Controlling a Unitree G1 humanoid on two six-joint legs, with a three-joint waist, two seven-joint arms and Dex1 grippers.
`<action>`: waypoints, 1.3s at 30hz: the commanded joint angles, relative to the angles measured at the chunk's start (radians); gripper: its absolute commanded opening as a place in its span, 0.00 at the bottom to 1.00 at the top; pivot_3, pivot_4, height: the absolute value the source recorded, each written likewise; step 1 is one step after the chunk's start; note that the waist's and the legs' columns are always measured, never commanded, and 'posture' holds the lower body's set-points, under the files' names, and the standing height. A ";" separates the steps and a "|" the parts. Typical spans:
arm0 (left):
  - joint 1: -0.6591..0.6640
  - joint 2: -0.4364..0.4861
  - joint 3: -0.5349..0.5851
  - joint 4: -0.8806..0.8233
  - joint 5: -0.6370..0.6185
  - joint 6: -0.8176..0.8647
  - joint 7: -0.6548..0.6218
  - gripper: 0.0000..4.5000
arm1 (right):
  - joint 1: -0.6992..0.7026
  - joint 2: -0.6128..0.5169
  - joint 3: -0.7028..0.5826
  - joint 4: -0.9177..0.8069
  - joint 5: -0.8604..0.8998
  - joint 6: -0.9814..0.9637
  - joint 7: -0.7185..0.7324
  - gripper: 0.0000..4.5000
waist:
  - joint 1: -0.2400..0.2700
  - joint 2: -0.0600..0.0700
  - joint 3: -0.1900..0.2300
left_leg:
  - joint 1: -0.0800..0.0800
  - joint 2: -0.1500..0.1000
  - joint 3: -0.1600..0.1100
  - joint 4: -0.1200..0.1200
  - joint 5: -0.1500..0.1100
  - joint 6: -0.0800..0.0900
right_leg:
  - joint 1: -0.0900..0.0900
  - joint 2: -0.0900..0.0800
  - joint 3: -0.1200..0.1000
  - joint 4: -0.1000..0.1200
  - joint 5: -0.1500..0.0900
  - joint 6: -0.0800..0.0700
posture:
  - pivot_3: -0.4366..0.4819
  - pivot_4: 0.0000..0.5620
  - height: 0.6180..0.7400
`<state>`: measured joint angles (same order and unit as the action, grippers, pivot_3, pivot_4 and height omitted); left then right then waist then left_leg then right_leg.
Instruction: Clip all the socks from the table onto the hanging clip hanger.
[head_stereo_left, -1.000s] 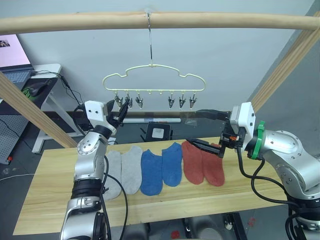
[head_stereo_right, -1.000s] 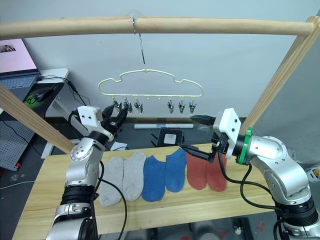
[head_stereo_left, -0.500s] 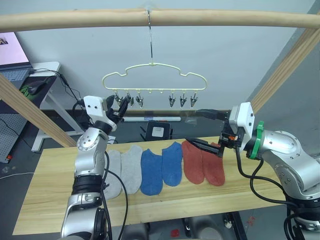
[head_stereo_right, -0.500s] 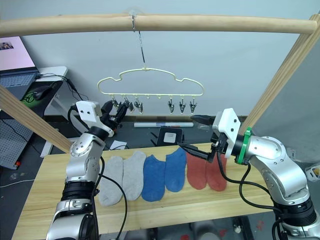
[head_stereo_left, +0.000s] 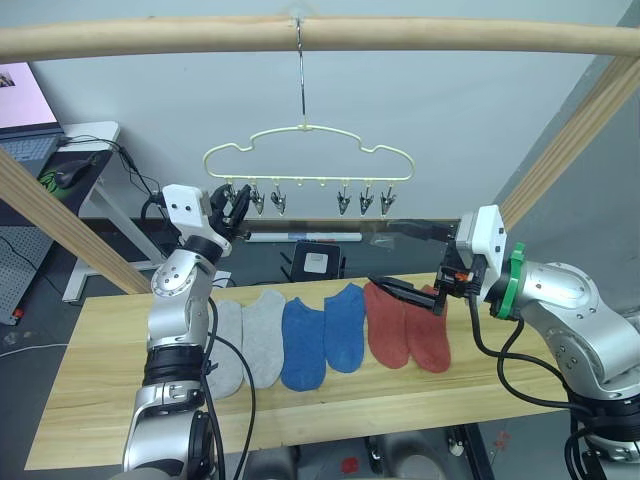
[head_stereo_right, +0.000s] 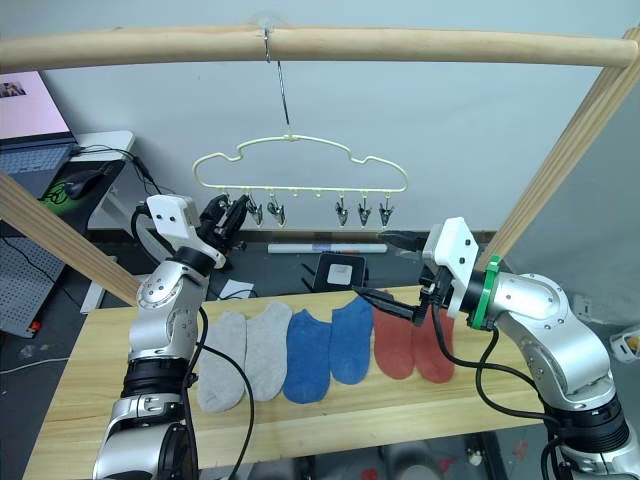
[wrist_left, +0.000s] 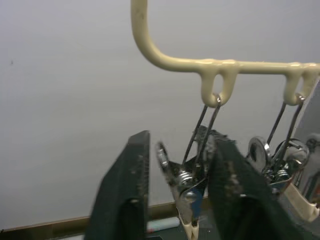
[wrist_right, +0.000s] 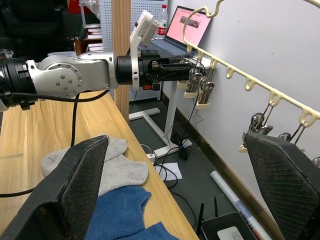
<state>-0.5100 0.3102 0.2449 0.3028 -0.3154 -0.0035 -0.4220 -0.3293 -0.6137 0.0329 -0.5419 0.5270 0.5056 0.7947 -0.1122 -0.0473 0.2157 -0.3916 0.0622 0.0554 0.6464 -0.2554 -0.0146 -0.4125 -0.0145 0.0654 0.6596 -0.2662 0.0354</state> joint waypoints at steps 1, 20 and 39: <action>-0.015 0.010 0.013 -0.056 -0.018 0.000 0.002 0.13 | -0.009 0.001 -0.006 -0.015 -0.003 -0.015 -0.004 1.00 | 0.000 0.000 0.000 | 0.000 0.000 0.000 0.000 0.000 0.000 | 0.000 0.000 0.000 0.000 0.000 0.000 | 0.29 0.40 1.00; 0.137 0.076 -0.009 -0.332 0.005 0.125 0.004 0.08 | 0.167 0.057 -0.015 0.207 -0.308 0.145 -0.376 1.00 | 0.013 0.004 0.054 | -0.006 0.001 0.002 0.001 0.001 -0.003 | -0.008 -0.005 0.003 0.003 0.001 0.002 | 0.35 0.59 1.00; 0.153 0.077 -0.021 -0.388 0.009 0.163 -0.001 0.08 | 0.049 0.318 -0.060 0.720 -0.446 -0.043 -0.618 1.00 | 0.023 0.013 0.096 | -0.006 0.001 0.003 -0.001 0.004 -0.016 | -0.010 -0.003 0.003 0.003 0.000 0.003 | 0.37 0.63 1.00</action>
<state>-0.3686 0.3775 0.2216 -0.0720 -0.3107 0.1642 -0.4255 -0.2840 -0.2992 -0.0093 0.1680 0.0809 0.4766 0.1934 -0.0892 -0.0344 0.3112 -0.3981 0.0629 0.0588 0.6456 -0.2521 -0.0308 -0.4226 -0.0178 0.0689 0.6624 -0.2660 0.0384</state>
